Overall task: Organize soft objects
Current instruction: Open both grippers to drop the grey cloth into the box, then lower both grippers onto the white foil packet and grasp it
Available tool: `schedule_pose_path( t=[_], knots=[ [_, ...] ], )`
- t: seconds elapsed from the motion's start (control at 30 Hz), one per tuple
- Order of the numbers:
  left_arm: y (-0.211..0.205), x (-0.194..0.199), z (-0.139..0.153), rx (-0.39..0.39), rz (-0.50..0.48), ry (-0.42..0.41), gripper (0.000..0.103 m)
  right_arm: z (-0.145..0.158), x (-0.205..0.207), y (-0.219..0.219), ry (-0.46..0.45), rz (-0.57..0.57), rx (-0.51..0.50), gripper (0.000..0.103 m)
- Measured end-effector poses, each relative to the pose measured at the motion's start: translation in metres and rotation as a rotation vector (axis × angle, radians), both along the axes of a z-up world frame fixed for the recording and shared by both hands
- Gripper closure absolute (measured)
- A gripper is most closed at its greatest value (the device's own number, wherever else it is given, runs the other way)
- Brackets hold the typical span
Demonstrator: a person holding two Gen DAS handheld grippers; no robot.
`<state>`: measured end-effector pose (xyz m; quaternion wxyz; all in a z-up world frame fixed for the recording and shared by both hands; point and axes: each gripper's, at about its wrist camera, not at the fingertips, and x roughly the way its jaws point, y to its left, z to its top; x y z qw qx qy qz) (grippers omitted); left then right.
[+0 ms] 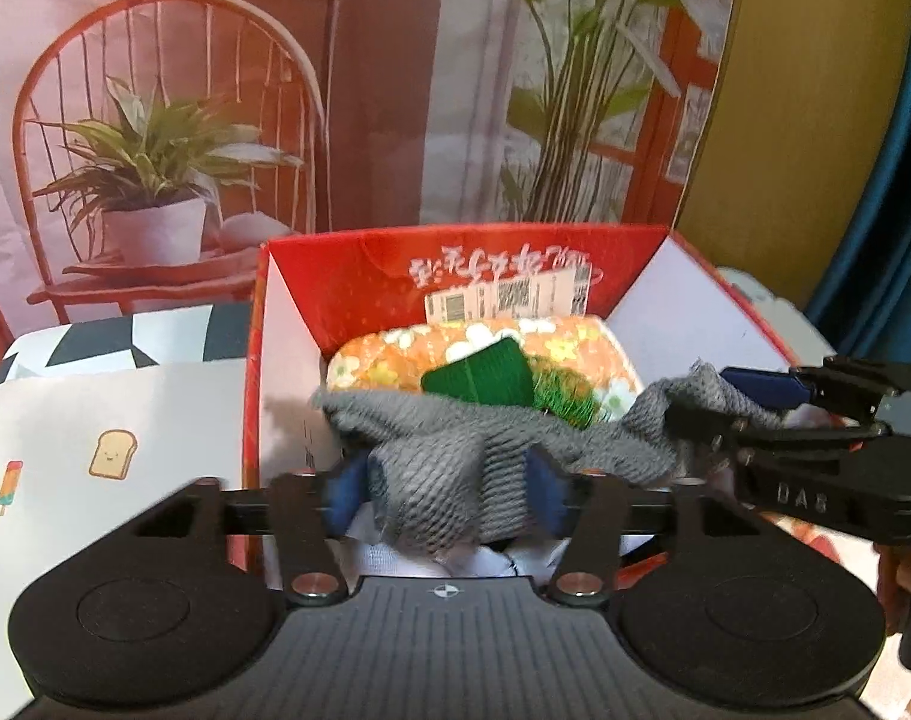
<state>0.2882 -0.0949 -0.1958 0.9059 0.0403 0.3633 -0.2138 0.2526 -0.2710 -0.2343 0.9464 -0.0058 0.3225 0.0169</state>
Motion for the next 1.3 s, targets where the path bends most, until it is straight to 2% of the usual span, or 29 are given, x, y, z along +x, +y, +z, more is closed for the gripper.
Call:
schedule_pose_path(
  t=[0.03, 0.07, 0.1, 0.17, 0.3, 0.4, 0.77, 0.93, 1.3],
  knots=[
    [0.002, -0.002, 0.002, -0.013, 0.003, -0.009, 0.028, 0.002, -0.003, 0.001, -0.011, 0.002, 0.001, 0.05],
    [0.004, -0.005, 0.005, -0.025, 0.007, -0.019, 0.021, 0.003, -0.006, 0.002, -0.026, 0.004, 0.003, 0.044],
    [0.007, -0.008, 0.007, -0.037, 0.011, -0.033, 0.018, 0.006, -0.009, 0.003, -0.037, 0.009, 0.004, 0.036],
    [0.011, -0.013, 0.011, -0.056, 0.024, -0.054, 0.008, 0.009, -0.013, 0.005, -0.052, 0.021, 0.007, 0.031],
    [0.023, -0.024, 0.016, -0.103, 0.051, -0.061, 0.003, 0.016, -0.026, 0.01, -0.094, 0.035, 0.023, 0.01],
    [0.032, -0.034, 0.017, -0.115, 0.062, -0.065, 0.003, 0.02, -0.035, 0.012, -0.113, 0.041, 0.031, 0.004],
    [0.057, -0.084, 0.005, -0.127, 0.063, -0.094, 0.003, 0.014, -0.08, 0.02, -0.162, 0.032, 0.079, 0.003],
    [0.066, -0.096, -0.012, -0.15, 0.081, -0.052, 0.003, 0.007, -0.1, 0.029, -0.175, 0.054, 0.069, 0.003],
    [0.074, -0.1, -0.048, -0.143, 0.106, 0.017, 0.004, -0.023, -0.107, 0.041, -0.094, 0.065, 0.067, 0.003]
  ],
)
